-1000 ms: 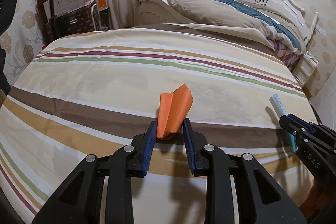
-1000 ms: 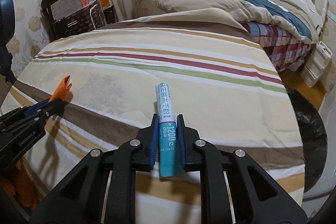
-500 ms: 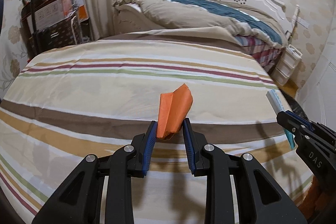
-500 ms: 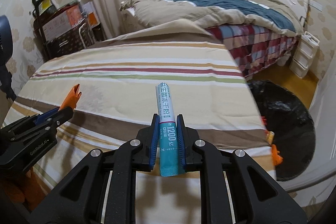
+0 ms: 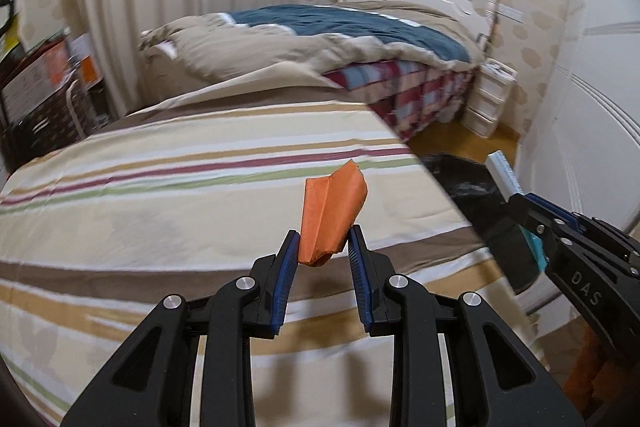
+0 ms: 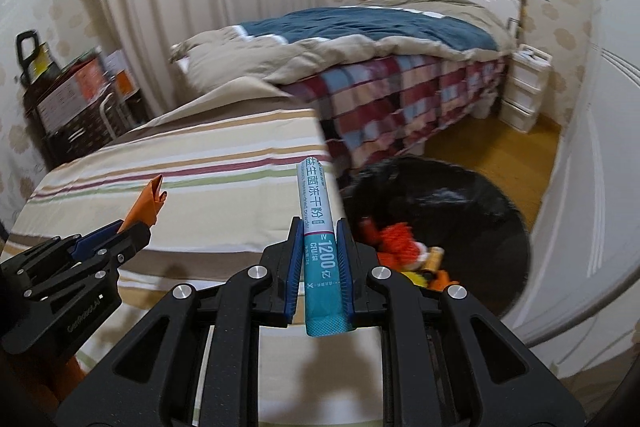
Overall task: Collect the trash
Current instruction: 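Carry the tube and orange paper over the trash bin with both tools, then open both tools to drop the tube and orange paper into the bin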
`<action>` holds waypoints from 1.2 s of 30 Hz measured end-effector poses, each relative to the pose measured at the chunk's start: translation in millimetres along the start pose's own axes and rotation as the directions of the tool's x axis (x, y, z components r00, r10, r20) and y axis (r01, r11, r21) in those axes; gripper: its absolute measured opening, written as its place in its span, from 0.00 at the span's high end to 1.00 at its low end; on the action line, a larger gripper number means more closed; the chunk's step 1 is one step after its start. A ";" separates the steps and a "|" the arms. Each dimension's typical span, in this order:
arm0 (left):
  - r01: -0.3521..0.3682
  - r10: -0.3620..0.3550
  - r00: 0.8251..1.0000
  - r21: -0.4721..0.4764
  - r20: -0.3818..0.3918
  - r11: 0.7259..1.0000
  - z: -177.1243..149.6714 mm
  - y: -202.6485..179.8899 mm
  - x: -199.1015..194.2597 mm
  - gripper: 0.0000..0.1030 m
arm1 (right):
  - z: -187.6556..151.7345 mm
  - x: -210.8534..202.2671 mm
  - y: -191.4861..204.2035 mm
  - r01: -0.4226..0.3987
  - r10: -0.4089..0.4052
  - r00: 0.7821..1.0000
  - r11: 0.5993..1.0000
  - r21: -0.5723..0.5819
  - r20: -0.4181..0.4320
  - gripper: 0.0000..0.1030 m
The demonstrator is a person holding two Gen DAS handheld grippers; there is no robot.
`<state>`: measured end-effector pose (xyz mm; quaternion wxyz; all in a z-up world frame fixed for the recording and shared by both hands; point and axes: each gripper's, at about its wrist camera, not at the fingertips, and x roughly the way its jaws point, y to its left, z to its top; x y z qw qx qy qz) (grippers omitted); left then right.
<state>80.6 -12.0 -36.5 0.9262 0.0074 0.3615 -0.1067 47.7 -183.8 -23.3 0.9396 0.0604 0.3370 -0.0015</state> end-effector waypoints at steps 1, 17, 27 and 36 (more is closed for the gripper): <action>0.007 -0.007 1.000 0.007 0.002 1.000 1.9 -5.1 1.3 0.72 | 1.2 1.0 -7.0 0.010 -0.010 1.000 1.000 0.009 0.002 0.84; 0.080 -0.079 0.997 0.103 -0.009 0.991 34.3 -86.0 48.9 0.72 | 11.8 25.4 -81.6 0.130 -0.131 0.991 0.989 0.069 0.010 0.84; 0.081 -0.077 0.997 0.129 -0.032 0.988 40.5 -116.4 77.2 0.72 | 12.0 54.7 -109.8 0.154 -0.151 0.988 0.982 0.109 -0.034 0.84; 0.076 -0.068 0.996 0.147 -0.059 0.986 45.7 -131.9 94.1 0.70 | 10.5 69.1 -125.4 0.169 -0.163 0.985 0.974 0.148 -0.056 0.76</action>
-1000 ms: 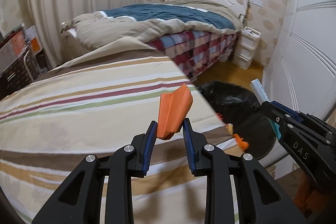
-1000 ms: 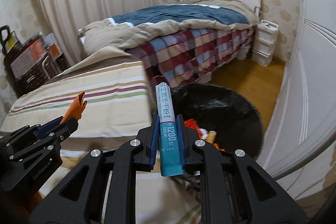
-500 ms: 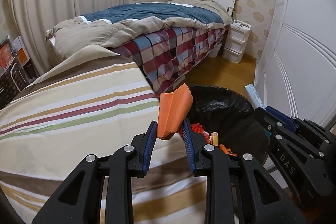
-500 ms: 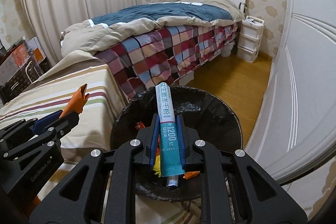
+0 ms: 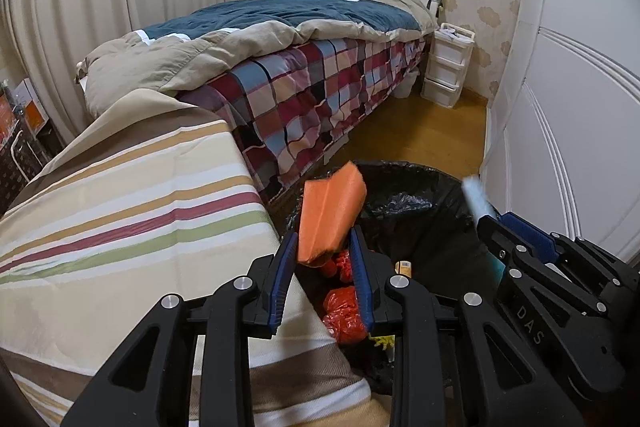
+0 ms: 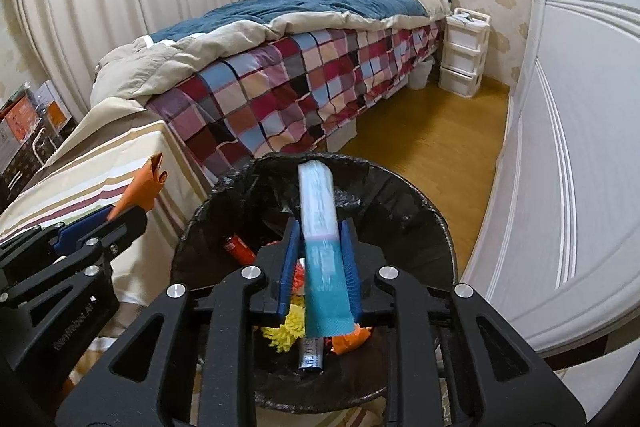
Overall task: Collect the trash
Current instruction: 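Open both tools to drop the tube and orange paper into the bin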
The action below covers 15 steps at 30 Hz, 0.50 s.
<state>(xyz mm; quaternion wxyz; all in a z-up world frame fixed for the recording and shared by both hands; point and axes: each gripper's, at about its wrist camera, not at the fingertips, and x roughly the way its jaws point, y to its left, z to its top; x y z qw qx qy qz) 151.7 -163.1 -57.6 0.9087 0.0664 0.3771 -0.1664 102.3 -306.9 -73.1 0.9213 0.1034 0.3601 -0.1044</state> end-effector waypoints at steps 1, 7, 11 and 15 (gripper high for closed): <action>0.001 -0.001 1.000 -0.001 -0.003 1.000 -0.3 -0.4 0.8 0.68 | -0.7 1.6 -1.9 0.005 -0.005 1.000 1.000 0.006 -0.002 0.72; -0.014 0.014 1.000 0.002 0.010 1.000 -2.5 -1.7 -1.4 0.39 | -3.9 -0.7 -7.1 0.040 -0.040 0.999 0.999 0.012 0.006 0.56; -0.032 0.032 0.999 -0.006 0.023 0.999 -3.0 1.9 -6.7 0.30 | -5.7 -7.3 -8.3 0.067 -0.067 0.998 0.998 0.009 0.020 0.40; -0.043 0.043 0.999 -0.014 0.033 0.999 -4.7 7.2 -15.0 0.25 | -6.8 -18.0 -6.2 0.106 -0.106 0.993 0.994 -0.006 0.049 0.29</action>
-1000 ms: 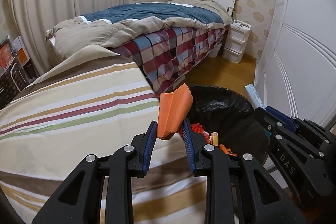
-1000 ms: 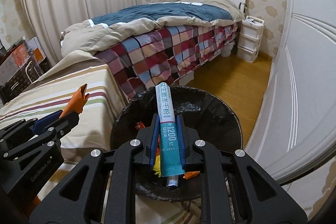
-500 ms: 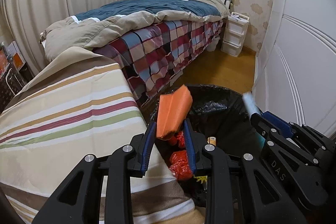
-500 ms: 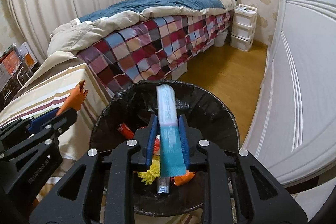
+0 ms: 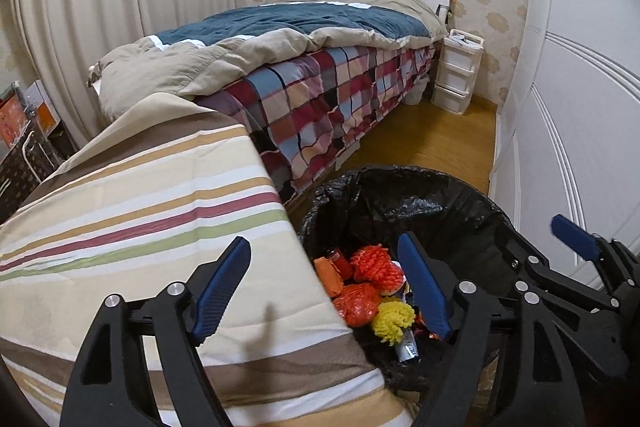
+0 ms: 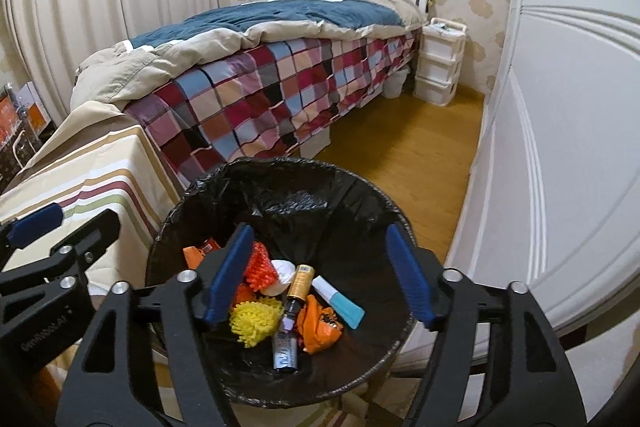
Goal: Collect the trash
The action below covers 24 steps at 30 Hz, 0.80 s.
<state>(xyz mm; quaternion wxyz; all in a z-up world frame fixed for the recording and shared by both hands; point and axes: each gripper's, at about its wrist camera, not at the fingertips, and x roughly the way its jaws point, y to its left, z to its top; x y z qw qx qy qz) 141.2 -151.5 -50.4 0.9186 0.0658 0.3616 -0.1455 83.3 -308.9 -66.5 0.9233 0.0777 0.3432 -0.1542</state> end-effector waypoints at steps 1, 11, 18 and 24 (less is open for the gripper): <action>-0.010 0.010 1.000 -0.009 0.004 1.000 -1.2 2.9 -3.5 0.23 | -0.8 -2.7 -0.1 0.005 -0.005 1.000 1.000 -0.003 0.005 0.26; -0.103 0.104 0.993 -0.025 0.047 0.994 -18.1 27.3 -37.2 0.18 | -10.9 -34.2 11.5 0.026 -0.026 0.999 0.999 -0.020 0.035 0.14; -0.130 0.135 0.988 -0.073 0.076 0.989 -32.1 48.9 -70.0 0.16 | -21.2 -62.9 25.8 0.003 -0.002 0.999 1.000 -0.027 0.049 0.13; -0.152 0.161 0.980 -0.083 0.113 0.985 -45.3 58.5 -101.7 0.15 | -28.8 -93.7 35.8 -0.021 0.024 0.997 0.999 -0.041 0.077 0.12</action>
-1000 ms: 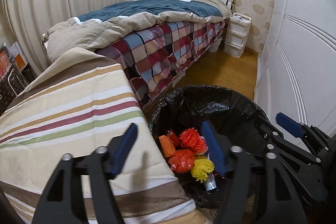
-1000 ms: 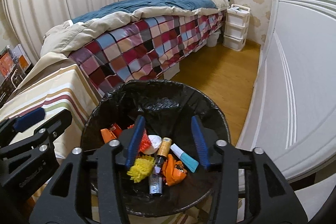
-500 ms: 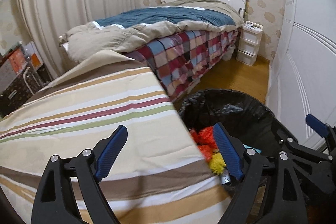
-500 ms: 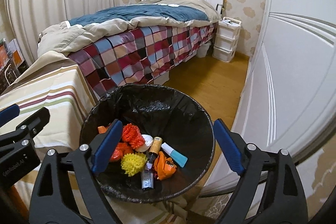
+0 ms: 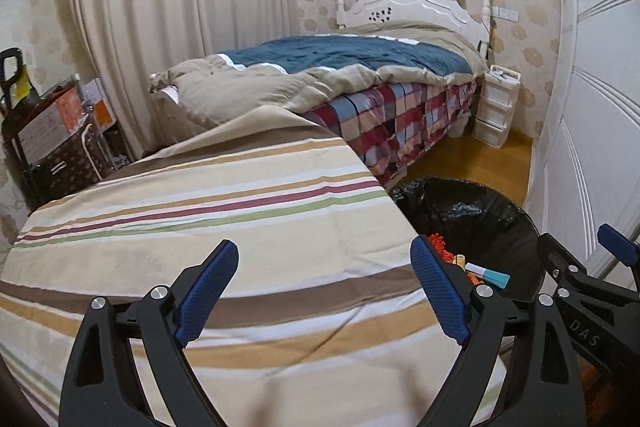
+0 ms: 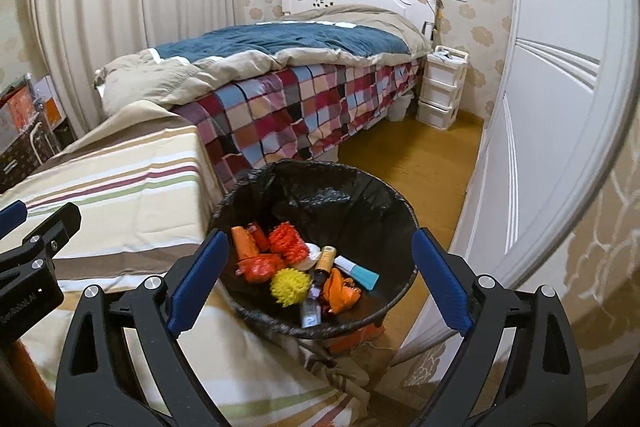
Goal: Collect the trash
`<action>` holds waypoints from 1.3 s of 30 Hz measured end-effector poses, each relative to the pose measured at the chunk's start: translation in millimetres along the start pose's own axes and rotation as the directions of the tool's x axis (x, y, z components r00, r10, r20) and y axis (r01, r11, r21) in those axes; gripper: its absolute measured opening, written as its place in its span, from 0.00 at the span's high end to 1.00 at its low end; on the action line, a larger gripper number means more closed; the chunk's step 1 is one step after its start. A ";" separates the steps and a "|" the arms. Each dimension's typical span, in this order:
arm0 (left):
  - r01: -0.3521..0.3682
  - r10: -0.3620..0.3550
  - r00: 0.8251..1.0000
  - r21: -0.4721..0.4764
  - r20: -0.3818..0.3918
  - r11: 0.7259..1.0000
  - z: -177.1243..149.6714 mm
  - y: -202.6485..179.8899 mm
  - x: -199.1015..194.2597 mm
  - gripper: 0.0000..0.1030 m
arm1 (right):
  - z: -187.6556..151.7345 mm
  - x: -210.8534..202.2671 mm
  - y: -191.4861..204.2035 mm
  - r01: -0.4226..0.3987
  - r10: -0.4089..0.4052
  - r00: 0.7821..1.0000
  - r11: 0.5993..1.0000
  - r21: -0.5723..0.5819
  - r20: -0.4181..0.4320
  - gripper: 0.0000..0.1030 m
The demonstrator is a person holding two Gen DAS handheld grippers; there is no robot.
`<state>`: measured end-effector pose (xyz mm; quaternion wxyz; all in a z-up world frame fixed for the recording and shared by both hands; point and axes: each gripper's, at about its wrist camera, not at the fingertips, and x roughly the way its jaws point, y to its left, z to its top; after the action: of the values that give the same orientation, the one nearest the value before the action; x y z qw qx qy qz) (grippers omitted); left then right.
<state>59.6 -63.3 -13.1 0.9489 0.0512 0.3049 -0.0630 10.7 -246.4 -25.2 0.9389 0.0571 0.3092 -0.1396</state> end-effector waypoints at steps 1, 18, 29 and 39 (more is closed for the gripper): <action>-0.001 0.001 1.000 -0.008 0.003 1.000 -2.0 3.8 -5.5 0.15 | -0.7 -7.0 1.6 -0.007 0.007 1.000 1.000 0.003 0.007 0.12; -0.026 0.028 0.999 -0.061 0.024 0.998 -19.4 28.5 -40.7 0.14 | -6.7 -61.2 19.7 -0.047 0.050 0.996 0.998 -0.046 0.077 0.11; -0.025 0.027 0.999 -0.075 0.033 0.997 -20.5 30.9 -45.4 0.14 | -6.0 -67.8 22.8 -0.047 0.052 0.995 0.997 -0.055 0.088 0.11; -0.024 0.027 0.999 -0.075 0.034 0.997 -21.3 32.2 -46.0 0.14 | -6.4 -67.7 23.6 -0.045 0.050 0.995 0.998 -0.054 0.087 0.11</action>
<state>15.3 -24.7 -1.5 0.9561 0.0184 0.2898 -0.0403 -38.0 -207.3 10.6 0.9559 0.0339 0.2696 -0.1117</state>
